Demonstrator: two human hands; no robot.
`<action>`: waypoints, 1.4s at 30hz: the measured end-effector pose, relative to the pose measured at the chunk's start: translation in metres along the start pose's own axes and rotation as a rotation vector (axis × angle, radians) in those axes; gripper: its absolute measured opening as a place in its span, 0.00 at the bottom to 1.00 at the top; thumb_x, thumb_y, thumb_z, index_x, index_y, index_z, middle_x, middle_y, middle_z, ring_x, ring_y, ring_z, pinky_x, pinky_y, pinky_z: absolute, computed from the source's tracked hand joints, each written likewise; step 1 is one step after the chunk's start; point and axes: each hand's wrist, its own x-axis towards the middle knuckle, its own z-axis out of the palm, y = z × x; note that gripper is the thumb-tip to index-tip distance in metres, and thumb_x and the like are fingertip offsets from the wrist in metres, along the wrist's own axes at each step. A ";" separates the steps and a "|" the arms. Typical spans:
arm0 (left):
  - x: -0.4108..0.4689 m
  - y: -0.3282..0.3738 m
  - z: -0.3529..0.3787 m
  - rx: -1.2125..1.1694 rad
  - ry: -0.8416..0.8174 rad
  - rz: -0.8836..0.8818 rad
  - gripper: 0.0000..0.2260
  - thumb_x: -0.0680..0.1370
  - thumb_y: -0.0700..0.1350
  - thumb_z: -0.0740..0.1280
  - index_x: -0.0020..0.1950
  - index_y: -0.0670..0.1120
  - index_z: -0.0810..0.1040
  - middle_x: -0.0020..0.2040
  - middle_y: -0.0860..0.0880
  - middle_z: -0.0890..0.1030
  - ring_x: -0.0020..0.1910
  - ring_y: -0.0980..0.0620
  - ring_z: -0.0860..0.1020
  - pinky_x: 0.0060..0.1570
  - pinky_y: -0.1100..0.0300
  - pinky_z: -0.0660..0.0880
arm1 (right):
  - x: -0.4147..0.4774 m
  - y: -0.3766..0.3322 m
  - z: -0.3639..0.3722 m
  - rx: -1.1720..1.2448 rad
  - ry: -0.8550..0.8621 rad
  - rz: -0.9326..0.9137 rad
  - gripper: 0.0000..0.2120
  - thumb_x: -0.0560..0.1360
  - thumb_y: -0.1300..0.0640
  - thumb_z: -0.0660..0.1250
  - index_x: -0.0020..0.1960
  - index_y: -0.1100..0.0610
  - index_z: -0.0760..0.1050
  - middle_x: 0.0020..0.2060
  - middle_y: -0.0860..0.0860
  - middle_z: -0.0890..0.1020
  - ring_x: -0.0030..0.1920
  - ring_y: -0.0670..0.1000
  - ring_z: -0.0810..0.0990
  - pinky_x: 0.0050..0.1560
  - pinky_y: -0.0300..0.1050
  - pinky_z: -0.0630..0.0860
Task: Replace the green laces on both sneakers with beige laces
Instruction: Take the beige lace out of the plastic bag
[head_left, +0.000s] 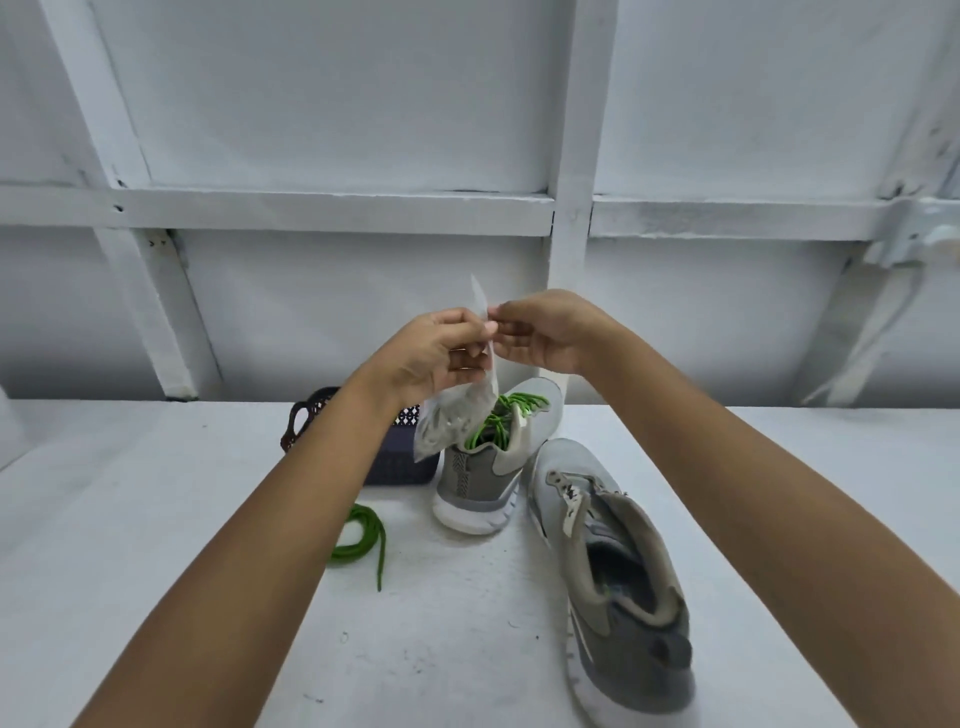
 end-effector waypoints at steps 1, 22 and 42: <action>0.000 -0.004 0.005 -0.032 0.002 -0.008 0.11 0.78 0.38 0.64 0.35 0.44 0.72 0.30 0.49 0.72 0.26 0.56 0.74 0.29 0.65 0.75 | -0.004 0.002 -0.004 -0.011 0.023 -0.004 0.08 0.78 0.66 0.62 0.39 0.64 0.73 0.25 0.52 0.79 0.25 0.46 0.79 0.31 0.36 0.79; -0.004 -0.015 0.002 1.175 0.341 0.332 0.06 0.78 0.46 0.64 0.42 0.47 0.74 0.35 0.53 0.75 0.38 0.50 0.74 0.37 0.58 0.69 | -0.031 0.056 -0.064 -1.030 0.377 -0.150 0.06 0.75 0.62 0.62 0.38 0.58 0.71 0.34 0.54 0.81 0.31 0.47 0.80 0.33 0.41 0.74; -0.004 -0.058 -0.037 0.715 0.422 -0.258 0.07 0.77 0.39 0.63 0.49 0.38 0.78 0.42 0.42 0.79 0.41 0.47 0.76 0.33 0.61 0.67 | -0.022 0.098 -0.077 -0.362 0.441 -0.104 0.07 0.75 0.67 0.66 0.47 0.59 0.68 0.29 0.56 0.75 0.22 0.46 0.73 0.22 0.36 0.71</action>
